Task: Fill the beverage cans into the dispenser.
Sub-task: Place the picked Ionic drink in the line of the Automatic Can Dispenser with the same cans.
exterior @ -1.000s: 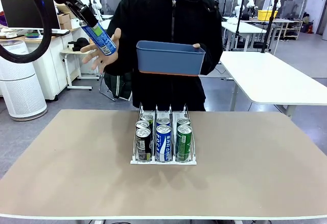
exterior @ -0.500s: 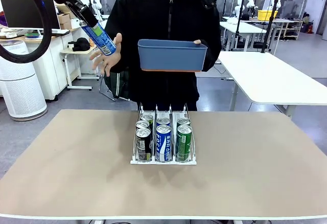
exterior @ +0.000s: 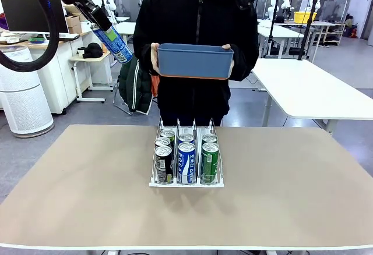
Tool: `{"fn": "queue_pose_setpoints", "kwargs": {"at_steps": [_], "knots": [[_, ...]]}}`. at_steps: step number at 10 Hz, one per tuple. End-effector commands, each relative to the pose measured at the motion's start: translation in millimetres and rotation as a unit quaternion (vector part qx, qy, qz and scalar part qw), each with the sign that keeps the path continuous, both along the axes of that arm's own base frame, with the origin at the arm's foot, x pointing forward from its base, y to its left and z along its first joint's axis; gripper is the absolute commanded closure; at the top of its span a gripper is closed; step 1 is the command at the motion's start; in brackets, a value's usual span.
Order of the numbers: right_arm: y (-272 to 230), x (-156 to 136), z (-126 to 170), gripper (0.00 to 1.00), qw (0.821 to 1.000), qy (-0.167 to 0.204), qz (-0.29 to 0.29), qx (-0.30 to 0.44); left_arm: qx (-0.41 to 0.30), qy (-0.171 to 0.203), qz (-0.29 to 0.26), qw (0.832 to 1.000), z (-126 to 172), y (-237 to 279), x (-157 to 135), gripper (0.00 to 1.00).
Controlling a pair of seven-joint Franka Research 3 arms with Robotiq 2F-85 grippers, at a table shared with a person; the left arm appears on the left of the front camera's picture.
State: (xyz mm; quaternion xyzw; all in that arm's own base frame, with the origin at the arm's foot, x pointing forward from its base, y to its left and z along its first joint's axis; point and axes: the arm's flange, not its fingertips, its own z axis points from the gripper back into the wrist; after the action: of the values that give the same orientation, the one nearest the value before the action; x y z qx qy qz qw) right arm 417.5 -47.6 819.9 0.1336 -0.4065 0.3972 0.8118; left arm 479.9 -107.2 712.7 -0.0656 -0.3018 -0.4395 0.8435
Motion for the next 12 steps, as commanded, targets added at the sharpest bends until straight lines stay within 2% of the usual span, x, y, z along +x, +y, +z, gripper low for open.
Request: {"fn": "queue_pose_setpoints", "kwargs": {"at_steps": [1,4,7,10,12], "knots": [[1,0,-1,0.0,1.0,-0.001,-0.001,0.0,0.02,0.04,-0.016,0.999,-9,-4,4,0.43],[1,0,-1,0.0,1.0,-0.001,-0.001,0.0,0.069,0.079,-0.111,0.988,-17,-40,-14,0.43],[1,0,-1,0.0,1.0,-0.001,-0.001,0.0,0.121,0.086,-0.239,0.96,-30,-93,-41,0.43],[1,0,-1,0.0,1.0,-0.001,-0.001,0.0,0.133,0.093,-0.309,0.937,-45,-140,-60,0.43],[1,0,-1,0.0,1.0,-0.001,-0.001,0.0,0.162,0.069,-0.328,0.928,-58,-168,-67,0.43]]}}
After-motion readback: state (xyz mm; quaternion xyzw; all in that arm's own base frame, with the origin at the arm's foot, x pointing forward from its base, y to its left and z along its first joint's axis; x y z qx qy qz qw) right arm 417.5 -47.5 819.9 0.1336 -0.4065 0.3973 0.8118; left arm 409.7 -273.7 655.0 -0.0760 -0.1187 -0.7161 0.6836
